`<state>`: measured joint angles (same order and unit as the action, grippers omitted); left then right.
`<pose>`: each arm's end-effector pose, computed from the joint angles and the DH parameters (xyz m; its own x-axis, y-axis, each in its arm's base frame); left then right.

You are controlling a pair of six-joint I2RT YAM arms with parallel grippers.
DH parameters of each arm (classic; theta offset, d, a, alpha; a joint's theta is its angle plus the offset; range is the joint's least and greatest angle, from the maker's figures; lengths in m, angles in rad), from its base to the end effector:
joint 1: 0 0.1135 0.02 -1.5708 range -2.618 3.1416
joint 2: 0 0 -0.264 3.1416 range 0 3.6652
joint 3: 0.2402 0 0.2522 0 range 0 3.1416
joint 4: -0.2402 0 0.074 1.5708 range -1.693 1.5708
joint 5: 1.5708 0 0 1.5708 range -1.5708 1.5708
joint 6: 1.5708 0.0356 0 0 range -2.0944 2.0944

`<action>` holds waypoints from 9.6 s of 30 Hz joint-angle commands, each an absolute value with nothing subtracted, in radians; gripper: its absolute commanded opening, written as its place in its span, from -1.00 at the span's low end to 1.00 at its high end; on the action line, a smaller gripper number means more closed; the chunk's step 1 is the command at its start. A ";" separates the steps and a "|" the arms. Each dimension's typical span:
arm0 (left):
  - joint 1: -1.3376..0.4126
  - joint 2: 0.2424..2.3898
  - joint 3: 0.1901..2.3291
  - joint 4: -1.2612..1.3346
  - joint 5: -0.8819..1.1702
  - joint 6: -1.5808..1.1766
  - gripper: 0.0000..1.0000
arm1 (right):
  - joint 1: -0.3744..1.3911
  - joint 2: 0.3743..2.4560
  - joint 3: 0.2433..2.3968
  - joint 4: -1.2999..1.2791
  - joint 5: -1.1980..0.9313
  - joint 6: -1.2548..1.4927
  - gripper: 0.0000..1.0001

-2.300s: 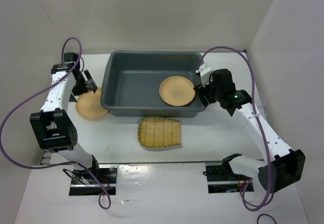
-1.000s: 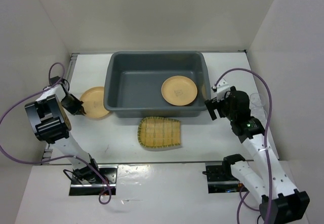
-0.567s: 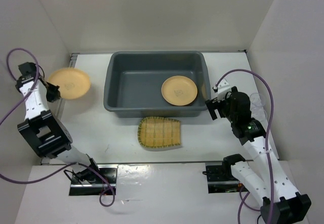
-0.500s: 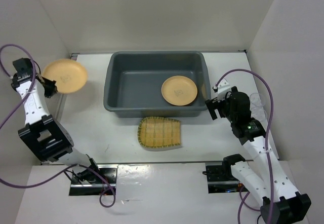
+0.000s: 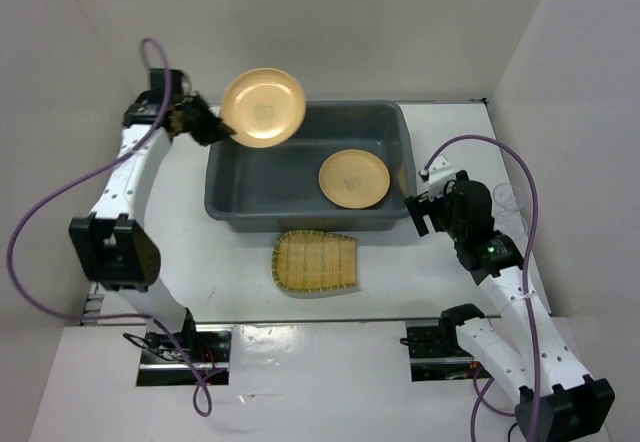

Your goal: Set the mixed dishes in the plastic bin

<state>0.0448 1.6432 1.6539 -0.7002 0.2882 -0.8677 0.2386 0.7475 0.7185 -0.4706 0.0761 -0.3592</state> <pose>0.3669 0.0063 0.3706 -0.5453 -0.7566 -0.3610 -0.3709 0.6039 -0.7055 0.1649 0.0373 0.2934 -0.3758 -0.4521 -0.8090 -0.3235 0.8820 -0.3427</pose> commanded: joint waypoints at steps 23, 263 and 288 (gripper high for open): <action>-0.457 2.726 2.971 -1.304 0.236 -0.650 -1.00 | 0.285 0.736 0.723 -0.397 0.141 -0.341 0.95; -0.411 2.821 3.135 -1.153 0.573 -0.557 1.00 | 0.285 0.660 0.695 -0.370 0.207 -0.341 0.95; -0.316 2.151 2.947 -1.304 -0.015 -0.514 1.00 | -0.097 0.984 1.107 -0.590 0.307 -0.434 0.95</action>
<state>-0.2737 2.2501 2.9715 -1.2793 0.1787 -0.5545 0.0299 0.8639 1.0042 -0.5037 0.3305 -0.3660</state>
